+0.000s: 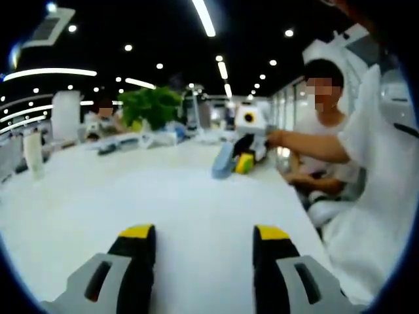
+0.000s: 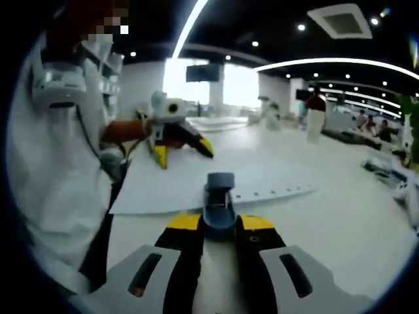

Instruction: Pick up the paper insert the paper into the punch align the paper edges press the punch to punch holes

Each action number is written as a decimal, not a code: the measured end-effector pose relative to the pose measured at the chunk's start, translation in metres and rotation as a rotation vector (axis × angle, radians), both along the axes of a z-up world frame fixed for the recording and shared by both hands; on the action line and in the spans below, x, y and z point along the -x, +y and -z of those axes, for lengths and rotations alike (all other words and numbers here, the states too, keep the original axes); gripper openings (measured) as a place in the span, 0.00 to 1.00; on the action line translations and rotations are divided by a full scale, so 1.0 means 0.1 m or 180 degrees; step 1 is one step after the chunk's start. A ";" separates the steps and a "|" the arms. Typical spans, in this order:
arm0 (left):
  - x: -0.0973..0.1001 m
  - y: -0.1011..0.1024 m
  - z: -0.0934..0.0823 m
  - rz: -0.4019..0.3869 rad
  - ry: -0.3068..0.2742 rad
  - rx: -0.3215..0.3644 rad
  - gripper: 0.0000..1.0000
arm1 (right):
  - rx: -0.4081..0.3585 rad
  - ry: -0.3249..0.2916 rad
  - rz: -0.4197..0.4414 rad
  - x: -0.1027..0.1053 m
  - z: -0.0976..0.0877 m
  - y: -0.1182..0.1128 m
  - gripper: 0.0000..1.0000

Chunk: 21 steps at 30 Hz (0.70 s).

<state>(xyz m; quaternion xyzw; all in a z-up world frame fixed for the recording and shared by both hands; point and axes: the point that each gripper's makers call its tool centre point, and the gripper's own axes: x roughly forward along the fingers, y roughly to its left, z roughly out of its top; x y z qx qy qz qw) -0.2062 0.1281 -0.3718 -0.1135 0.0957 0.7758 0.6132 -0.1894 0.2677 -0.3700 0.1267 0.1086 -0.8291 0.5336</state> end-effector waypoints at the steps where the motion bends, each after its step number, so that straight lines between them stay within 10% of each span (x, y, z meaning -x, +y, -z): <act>1: 0.00 0.00 0.00 0.0000 0.0000 0.0000 0.60 | -0.0012 0.0031 -0.0019 -0.01 0.00 0.00 0.23; 21: 0.01 0.00 0.00 -0.0013 -0.0001 0.0000 0.60 | 0.0018 0.0020 -0.0382 -0.21 -0.02 -0.05 0.22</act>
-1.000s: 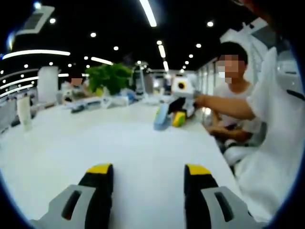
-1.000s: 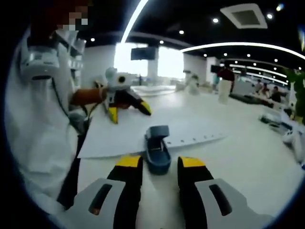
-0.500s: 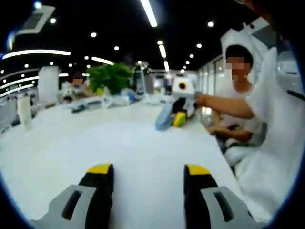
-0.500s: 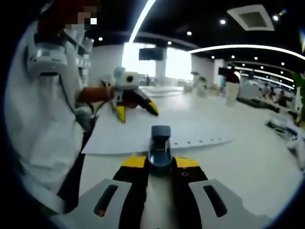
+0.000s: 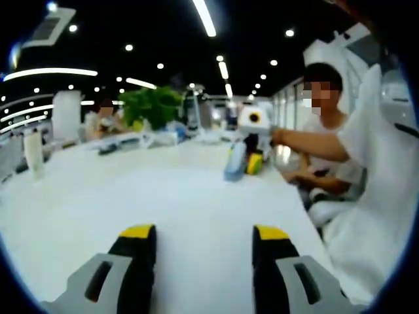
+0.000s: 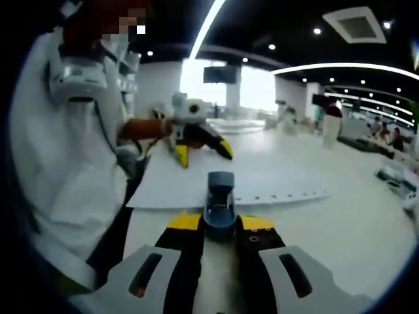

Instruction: Pick up the paper insert the paper into the punch align the paper edges press the punch to punch holes

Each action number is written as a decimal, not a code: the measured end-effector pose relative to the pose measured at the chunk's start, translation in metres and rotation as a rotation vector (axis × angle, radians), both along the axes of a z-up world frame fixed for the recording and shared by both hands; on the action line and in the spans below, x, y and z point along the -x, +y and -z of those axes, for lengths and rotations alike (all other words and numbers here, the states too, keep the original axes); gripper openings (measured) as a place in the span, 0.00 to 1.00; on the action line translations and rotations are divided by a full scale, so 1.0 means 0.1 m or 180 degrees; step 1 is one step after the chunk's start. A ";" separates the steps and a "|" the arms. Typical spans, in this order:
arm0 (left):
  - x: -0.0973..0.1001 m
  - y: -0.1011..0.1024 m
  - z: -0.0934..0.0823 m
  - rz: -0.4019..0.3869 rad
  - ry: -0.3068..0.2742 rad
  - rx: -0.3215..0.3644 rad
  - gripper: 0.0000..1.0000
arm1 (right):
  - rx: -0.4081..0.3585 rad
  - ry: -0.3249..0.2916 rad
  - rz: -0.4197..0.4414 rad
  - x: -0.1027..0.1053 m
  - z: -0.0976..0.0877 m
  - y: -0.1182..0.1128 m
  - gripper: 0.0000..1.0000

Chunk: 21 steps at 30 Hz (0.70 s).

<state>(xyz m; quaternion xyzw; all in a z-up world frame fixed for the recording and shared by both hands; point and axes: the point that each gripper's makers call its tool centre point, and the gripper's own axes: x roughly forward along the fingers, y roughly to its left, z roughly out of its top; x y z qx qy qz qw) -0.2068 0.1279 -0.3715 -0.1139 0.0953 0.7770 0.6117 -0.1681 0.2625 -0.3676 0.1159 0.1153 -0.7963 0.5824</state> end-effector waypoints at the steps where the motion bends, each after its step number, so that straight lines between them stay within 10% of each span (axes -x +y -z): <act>1: 0.00 0.00 0.00 0.0000 0.0000 0.0000 0.60 | 0.0002 -0.0009 -0.0021 -0.01 0.00 0.00 0.22; 21: 0.01 0.01 0.00 -0.0002 0.0001 0.0001 0.60 | -0.0022 -0.0013 -0.0199 -0.04 -0.01 -0.02 0.22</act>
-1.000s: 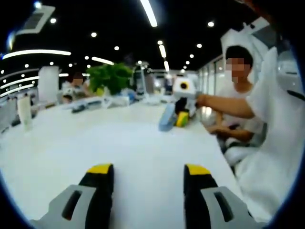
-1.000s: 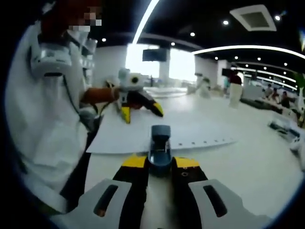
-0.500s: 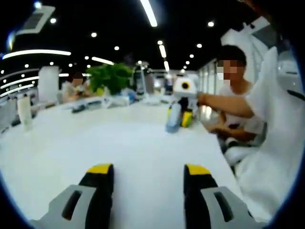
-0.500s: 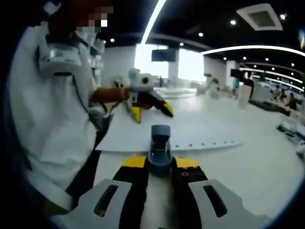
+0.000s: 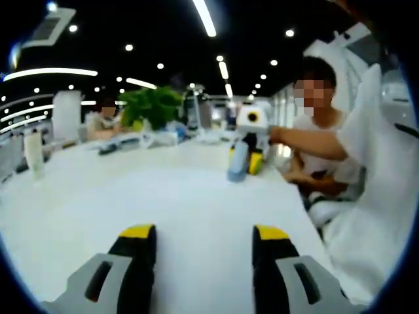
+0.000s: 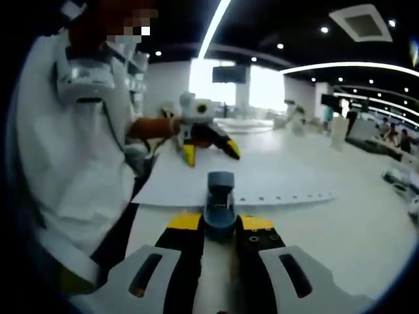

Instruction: Pick up the paper insert the paper into the punch align the paper edges press the punch to punch holes

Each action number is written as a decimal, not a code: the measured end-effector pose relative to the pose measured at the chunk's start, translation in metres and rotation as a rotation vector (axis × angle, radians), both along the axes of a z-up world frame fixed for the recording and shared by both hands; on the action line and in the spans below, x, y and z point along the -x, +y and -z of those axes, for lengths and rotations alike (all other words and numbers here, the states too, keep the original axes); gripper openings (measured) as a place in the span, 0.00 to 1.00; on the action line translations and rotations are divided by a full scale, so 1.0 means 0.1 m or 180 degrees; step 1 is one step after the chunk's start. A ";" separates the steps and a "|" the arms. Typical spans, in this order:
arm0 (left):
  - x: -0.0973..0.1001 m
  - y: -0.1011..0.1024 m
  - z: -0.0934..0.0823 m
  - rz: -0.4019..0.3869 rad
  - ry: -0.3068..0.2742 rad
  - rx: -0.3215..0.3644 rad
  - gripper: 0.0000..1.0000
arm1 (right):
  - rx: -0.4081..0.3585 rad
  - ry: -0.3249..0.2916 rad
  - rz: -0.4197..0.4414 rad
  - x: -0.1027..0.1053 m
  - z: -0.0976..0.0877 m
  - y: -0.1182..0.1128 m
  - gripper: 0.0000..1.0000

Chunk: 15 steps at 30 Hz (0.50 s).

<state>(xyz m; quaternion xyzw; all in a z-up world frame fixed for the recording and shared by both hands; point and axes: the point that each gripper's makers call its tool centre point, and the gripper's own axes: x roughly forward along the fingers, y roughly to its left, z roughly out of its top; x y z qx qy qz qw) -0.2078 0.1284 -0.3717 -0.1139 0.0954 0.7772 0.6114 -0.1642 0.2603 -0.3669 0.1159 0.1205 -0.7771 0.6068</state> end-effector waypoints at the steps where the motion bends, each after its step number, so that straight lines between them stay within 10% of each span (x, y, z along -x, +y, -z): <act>1: 0.00 0.00 0.00 0.0000 0.0000 0.0000 0.60 | -0.0006 0.0009 -0.0013 0.00 0.00 0.00 0.22; 15: 0.00 0.00 0.00 -0.0002 0.0001 -0.0001 0.60 | 0.0009 -0.0058 -0.0029 0.02 0.01 -0.01 0.23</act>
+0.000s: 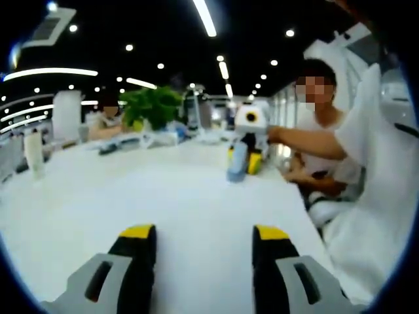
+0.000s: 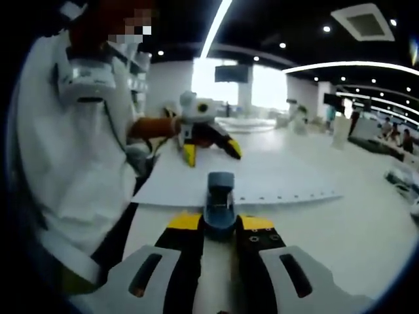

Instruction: Pick up the paper insert the paper into the punch align the paper edges press the punch to punch holes

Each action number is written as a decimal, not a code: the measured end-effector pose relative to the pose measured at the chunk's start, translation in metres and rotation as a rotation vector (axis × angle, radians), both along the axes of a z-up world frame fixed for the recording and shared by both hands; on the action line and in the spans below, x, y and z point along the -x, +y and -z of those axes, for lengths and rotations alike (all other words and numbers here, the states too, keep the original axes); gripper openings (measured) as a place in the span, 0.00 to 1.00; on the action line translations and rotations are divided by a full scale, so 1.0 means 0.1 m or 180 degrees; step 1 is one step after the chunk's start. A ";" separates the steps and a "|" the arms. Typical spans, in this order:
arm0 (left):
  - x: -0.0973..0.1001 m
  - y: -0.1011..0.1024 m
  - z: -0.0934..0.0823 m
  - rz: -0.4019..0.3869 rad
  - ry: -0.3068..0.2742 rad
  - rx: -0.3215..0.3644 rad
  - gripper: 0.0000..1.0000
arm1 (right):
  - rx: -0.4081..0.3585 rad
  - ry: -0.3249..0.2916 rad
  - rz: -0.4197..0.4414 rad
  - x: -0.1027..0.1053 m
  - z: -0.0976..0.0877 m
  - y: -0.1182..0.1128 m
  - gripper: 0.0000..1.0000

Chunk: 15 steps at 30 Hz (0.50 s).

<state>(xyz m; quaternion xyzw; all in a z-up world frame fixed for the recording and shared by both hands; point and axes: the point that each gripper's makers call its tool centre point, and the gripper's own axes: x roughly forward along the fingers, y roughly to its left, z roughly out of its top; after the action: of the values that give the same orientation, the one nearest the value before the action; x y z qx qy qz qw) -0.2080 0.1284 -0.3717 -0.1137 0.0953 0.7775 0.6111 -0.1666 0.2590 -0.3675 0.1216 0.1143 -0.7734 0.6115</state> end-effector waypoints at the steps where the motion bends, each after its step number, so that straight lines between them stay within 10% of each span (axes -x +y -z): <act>1: 0.00 0.00 0.00 0.0002 0.0002 0.0000 0.60 | 0.0009 -0.0034 0.0019 0.00 0.00 0.00 0.23; 15: -0.02 -0.02 -0.12 0.0068 -0.0052 -0.0143 0.63 | 0.0199 -0.0150 0.0463 0.03 -0.10 0.09 0.31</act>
<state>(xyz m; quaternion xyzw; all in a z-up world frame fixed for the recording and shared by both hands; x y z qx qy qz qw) -0.2061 0.1262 -0.3597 -0.1053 0.0740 0.7719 0.6226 -0.1692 0.2683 -0.3574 0.1286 0.0666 -0.8159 0.5598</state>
